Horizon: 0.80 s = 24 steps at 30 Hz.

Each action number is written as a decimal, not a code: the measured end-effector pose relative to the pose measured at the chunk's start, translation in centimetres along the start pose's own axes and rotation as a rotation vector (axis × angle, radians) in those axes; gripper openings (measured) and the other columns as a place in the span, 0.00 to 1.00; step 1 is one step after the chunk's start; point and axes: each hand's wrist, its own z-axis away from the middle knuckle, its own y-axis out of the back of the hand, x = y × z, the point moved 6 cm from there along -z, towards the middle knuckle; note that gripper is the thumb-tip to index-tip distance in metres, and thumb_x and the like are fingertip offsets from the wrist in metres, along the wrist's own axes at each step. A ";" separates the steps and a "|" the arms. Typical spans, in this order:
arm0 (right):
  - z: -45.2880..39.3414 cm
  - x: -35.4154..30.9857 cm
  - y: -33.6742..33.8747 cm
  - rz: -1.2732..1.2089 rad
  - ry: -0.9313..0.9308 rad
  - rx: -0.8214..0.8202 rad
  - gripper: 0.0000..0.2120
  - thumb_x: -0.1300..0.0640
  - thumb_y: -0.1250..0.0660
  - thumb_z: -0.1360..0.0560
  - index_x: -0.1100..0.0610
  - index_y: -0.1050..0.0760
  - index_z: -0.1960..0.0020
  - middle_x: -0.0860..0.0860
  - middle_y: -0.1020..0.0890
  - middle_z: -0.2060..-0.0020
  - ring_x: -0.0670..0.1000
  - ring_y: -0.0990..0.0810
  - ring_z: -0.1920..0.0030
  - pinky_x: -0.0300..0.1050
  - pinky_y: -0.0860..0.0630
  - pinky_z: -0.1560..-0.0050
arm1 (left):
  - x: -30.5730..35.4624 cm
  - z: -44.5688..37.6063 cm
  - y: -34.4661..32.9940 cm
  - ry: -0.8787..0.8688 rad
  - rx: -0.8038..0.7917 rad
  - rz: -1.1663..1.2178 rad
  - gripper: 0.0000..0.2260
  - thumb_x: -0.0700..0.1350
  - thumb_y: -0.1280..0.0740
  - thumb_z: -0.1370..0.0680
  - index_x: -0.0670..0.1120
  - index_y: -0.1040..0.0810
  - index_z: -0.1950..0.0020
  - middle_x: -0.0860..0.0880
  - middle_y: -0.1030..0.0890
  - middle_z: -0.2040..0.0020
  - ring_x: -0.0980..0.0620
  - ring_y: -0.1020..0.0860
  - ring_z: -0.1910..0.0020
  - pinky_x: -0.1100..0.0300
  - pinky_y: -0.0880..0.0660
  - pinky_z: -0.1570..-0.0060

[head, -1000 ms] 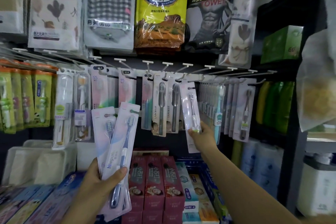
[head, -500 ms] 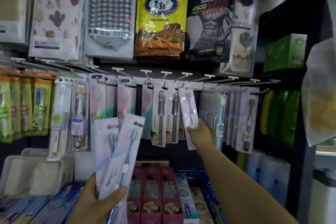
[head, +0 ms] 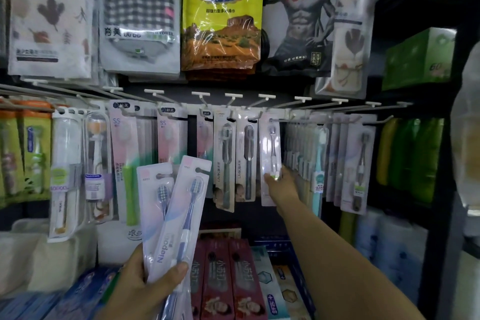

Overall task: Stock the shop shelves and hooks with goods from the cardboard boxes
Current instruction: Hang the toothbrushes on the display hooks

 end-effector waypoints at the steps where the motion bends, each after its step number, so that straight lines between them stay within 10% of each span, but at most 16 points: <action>1: -0.2 -0.1 -0.2 0.009 -0.011 -0.009 0.27 0.57 0.38 0.20 0.53 0.42 0.24 0.54 0.29 0.31 0.54 0.25 0.41 0.42 0.29 0.48 | -0.1 -0.2 -0.2 0.001 -0.011 -0.008 0.43 0.54 0.16 0.59 0.59 0.26 0.45 0.66 0.17 0.56 0.68 0.20 0.59 0.73 0.26 0.65; 4: -0.1 0.0 -0.5 0.103 -0.078 -0.020 0.26 0.55 0.38 0.20 0.57 0.42 0.24 0.56 0.31 0.31 0.57 0.28 0.37 0.46 0.30 0.42 | -0.3 -0.6 -0.7 0.043 -0.019 -0.018 0.33 0.36 0.20 0.46 0.56 0.26 0.46 0.65 0.16 0.58 0.69 0.20 0.63 0.75 0.27 0.68; 6: 0.4 0.9 -0.7 0.175 -0.111 -0.024 0.28 0.56 0.36 0.21 0.61 0.41 0.25 0.57 0.30 0.30 0.57 0.29 0.34 0.47 0.31 0.37 | -0.7 -0.6 -0.8 0.096 -0.011 -0.006 0.41 0.42 0.15 0.56 0.54 0.24 0.46 0.57 0.15 0.56 0.62 0.18 0.62 0.70 0.24 0.68; 9: 3.5 1.8 -0.9 0.269 -0.030 0.033 0.33 0.58 0.33 0.24 0.61 0.45 0.24 0.56 0.34 0.29 0.57 0.33 0.31 0.46 0.35 0.30 | -1.3 -0.5 -0.7 0.154 0.056 0.054 0.32 0.46 0.19 0.40 0.51 0.26 0.38 0.56 0.18 0.52 0.57 0.21 0.55 0.64 0.27 0.61; 13: 12.1 0.8 -2.8 0.127 0.167 -0.118 0.12 0.52 0.37 0.21 0.54 0.28 0.40 0.49 0.24 0.48 0.50 0.24 0.46 0.32 0.27 0.51 | -1.5 -0.5 -2.0 0.168 0.074 0.056 0.21 0.41 0.27 0.29 0.55 0.28 0.41 0.58 0.21 0.48 0.61 0.23 0.52 0.68 0.27 0.61; 17: 17.7 0.1 -5.3 -0.006 0.163 -0.436 0.11 0.47 0.36 0.23 0.54 0.24 0.56 0.47 0.21 0.63 0.41 0.23 0.62 0.35 0.26 0.60 | -1.4 -0.5 -3.8 0.131 0.061 0.009 0.21 0.42 0.27 0.31 0.51 0.26 0.40 0.51 0.18 0.46 0.59 0.18 0.53 0.70 0.23 0.61; 24: 17.9 -0.2 -3.0 -0.035 0.110 -0.449 0.08 0.54 0.34 0.22 0.59 0.22 0.54 0.53 0.18 0.62 0.44 0.20 0.64 0.36 0.24 0.63 | -2.1 0.4 -4.9 0.267 0.084 -0.067 0.14 0.56 0.39 0.21 0.59 0.29 0.36 0.53 0.18 0.45 0.52 0.19 0.47 0.49 0.23 0.44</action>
